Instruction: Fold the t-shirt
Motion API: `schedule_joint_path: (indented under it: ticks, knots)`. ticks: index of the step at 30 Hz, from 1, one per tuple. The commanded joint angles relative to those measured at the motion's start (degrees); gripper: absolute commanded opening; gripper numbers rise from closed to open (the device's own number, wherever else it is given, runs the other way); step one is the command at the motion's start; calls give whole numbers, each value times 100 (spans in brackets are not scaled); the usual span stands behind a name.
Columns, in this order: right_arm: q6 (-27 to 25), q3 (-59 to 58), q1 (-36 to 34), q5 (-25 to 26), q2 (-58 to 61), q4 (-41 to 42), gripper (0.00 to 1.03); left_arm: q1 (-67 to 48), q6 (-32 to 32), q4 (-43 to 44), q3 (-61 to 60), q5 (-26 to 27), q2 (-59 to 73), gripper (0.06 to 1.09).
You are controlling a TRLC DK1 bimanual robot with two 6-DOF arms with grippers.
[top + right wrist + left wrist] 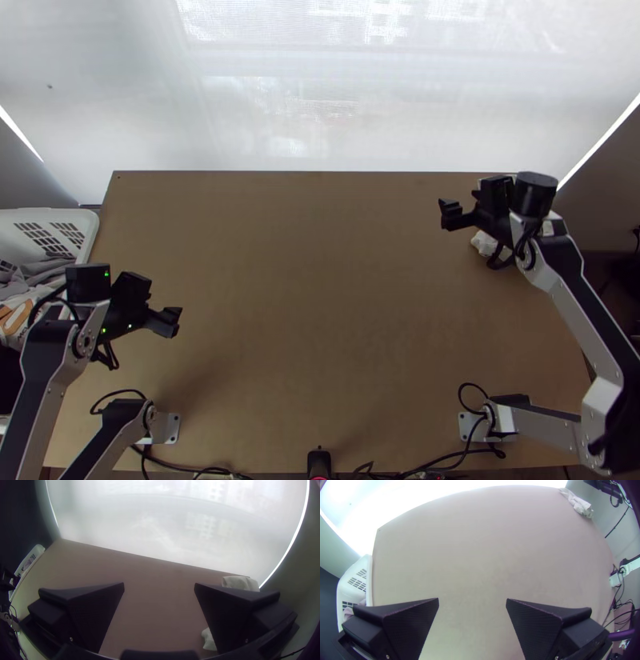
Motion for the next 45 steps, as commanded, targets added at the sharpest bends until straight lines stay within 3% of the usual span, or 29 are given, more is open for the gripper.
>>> schedule_joint_path:
  ticks: [1,7,9,11,13,17,20,24,27,29,32,39,41,43,45]
  knots:
    - [194,-2689,448,255,-2219,1465,98,316,84,336,-1428,-862,-1528,104]
    - [-96,-4324,448,264,-3898,1763,98,1415,277,960,-1929,-941,-2284,104]
    - [-105,-4684,456,255,-4522,1632,98,1450,137,1346,-2070,-1354,-2363,104]
    - [-228,-4956,588,255,-5339,1148,98,1432,-48,1663,-2158,-1363,-2521,104]
    - [-334,-5088,658,255,-6086,823,98,1494,-663,2164,-2281,-1354,-2732,104]
    - [-588,-5079,702,-44,-6947,427,98,1186,-2192,2094,-2281,-1231,-2855,104]
    - [-747,-5378,755,-193,-7817,753,98,597,-2588,2006,-2430,-1125,-2952,104]
    - [-334,-5730,456,-176,-7782,1008,98,52,-2755,1997,-2518,-1143,-3418,104]
    - [-360,-5976,500,-184,-7782,1201,98,105,-3080,2014,-2536,-1134,-4411,104]
    - [-307,-5985,571,-184,-7782,788,98,87,-3106,1970,-2378,-1143,-4569,104]
    - [-1669,-6020,272,-176,-7765,102,98,131,-3414,1900,-2439,-1134,-4561,104]
    - [-1810,-6020,96,-176,-7765,76,98,114,-3484,1891,-2457,-1134,-4569,104]
    - [-1810,-6011,96,-176,-7765,85,98,114,-4056,1768,-2817,-1125,-4561,104]
    - [-1810,-6020,96,-184,-7765,76,98,131,-5154,1030,-3142,-1187,-4367,104]
    - [-1810,-6020,96,-176,-7765,76,98,140,-5128,819,-3125,-1178,-4279,104]
